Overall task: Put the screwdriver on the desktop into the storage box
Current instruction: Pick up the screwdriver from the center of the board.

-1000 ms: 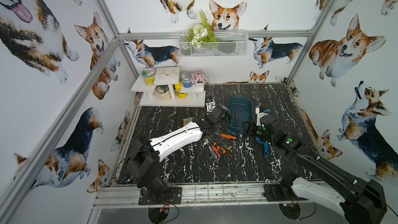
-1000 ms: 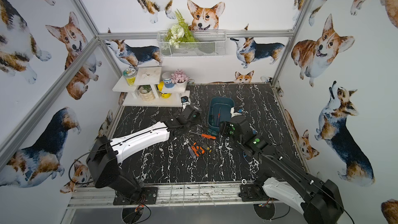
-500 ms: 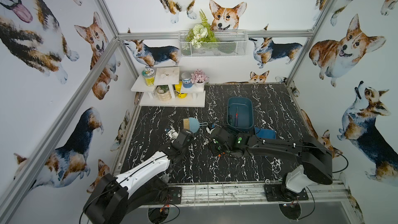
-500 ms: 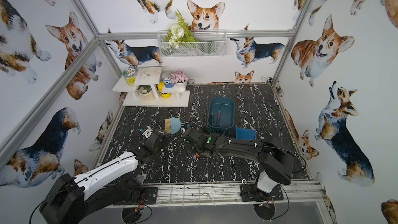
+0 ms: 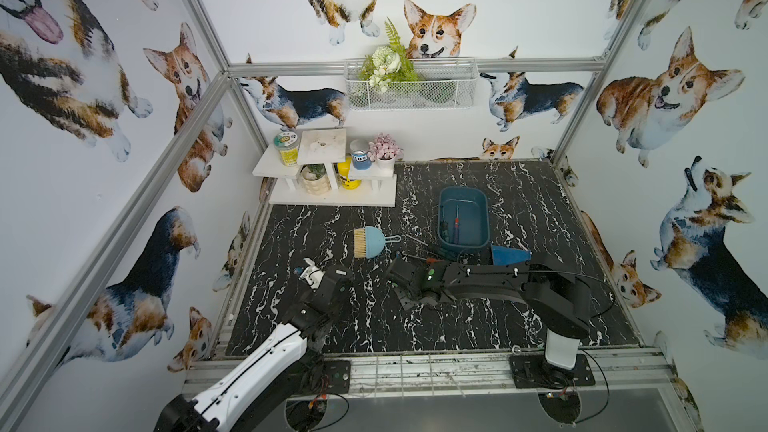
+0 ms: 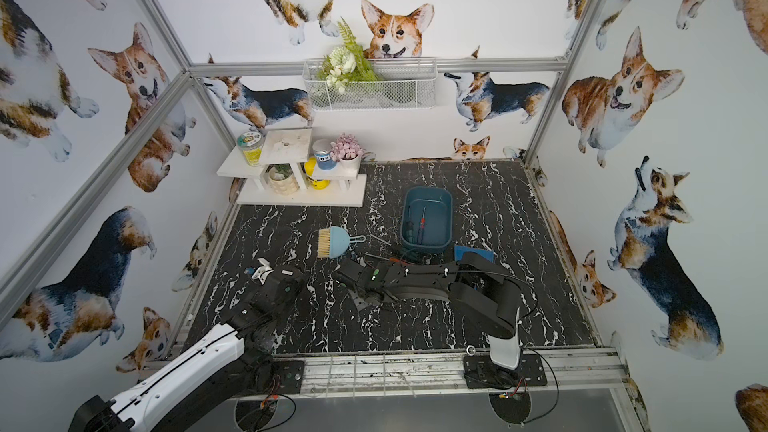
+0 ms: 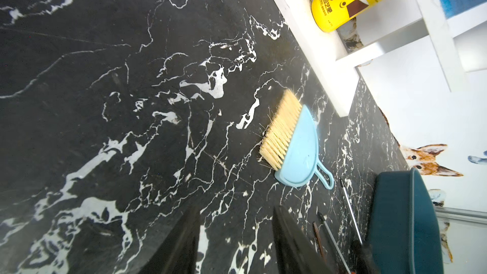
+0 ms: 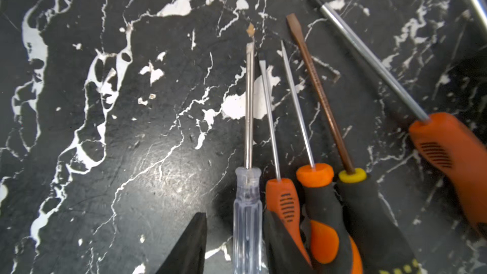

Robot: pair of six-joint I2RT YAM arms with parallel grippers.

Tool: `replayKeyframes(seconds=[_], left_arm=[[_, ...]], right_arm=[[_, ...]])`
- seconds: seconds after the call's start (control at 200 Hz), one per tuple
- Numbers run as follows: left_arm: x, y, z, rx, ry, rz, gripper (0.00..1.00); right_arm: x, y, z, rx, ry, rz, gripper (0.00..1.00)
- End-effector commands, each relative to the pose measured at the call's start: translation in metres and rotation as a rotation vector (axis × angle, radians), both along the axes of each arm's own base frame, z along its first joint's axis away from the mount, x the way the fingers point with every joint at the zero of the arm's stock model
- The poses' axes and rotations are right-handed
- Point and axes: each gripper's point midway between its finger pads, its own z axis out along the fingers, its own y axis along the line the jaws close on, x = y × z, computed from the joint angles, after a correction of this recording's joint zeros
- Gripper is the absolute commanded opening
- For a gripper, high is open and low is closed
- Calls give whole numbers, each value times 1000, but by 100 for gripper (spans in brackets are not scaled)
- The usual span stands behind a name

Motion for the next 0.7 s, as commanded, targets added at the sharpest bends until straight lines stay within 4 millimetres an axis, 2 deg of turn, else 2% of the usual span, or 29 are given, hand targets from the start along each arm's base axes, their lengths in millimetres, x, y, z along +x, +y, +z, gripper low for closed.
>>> replayKeyframes(seconds=[0.0, 0.115, 0.275, 0.445, 0.586, 0.691], left_arm=[[-6, 9, -1, -7, -10, 38, 49], [-9, 12, 2, -33, -51, 51, 48], [-12, 16, 6, -40, -87, 49, 48], [-15, 19, 6, -45, -100, 53, 47], [-16, 19, 5, -54, -98, 50, 46], [-14, 16, 7, -53, -95, 34, 46]], right_arm=[[3, -11, -7, -71, -20, -31, 42], [2, -9, -17, -96, -2, -19, 41], [-1, -4, -21, -111, 3, -4, 35], [-1, 2, -18, -117, 0, 17, 15], [1, 11, 3, -57, -19, 23, 1], [4, 23, 36, 38, -44, 26, 0]])
